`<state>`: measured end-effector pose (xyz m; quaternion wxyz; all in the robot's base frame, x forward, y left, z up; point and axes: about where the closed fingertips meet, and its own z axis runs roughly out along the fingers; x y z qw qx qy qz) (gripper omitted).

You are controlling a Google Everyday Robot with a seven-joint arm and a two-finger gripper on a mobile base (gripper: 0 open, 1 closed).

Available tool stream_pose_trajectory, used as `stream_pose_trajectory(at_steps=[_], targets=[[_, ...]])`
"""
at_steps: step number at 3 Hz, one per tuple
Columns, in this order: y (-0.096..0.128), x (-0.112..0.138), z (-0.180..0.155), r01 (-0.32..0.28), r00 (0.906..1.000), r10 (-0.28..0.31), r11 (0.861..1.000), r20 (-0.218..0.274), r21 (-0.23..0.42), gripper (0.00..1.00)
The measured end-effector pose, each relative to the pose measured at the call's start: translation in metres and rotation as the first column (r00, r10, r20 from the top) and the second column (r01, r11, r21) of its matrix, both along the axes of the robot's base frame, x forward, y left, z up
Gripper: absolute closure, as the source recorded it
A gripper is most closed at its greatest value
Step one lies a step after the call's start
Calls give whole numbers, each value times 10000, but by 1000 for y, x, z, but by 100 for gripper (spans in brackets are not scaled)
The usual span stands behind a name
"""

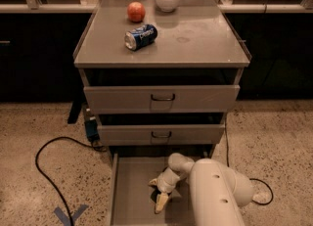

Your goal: Pick sponge from bottom drawer and place on counter

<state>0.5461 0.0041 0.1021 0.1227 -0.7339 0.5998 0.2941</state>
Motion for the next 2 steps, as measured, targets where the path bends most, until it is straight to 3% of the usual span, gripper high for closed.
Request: stream_pose_trajectory(at_steps=[2], targets=[[0, 0, 0, 0, 10000, 0, 10000, -1, 0, 66]])
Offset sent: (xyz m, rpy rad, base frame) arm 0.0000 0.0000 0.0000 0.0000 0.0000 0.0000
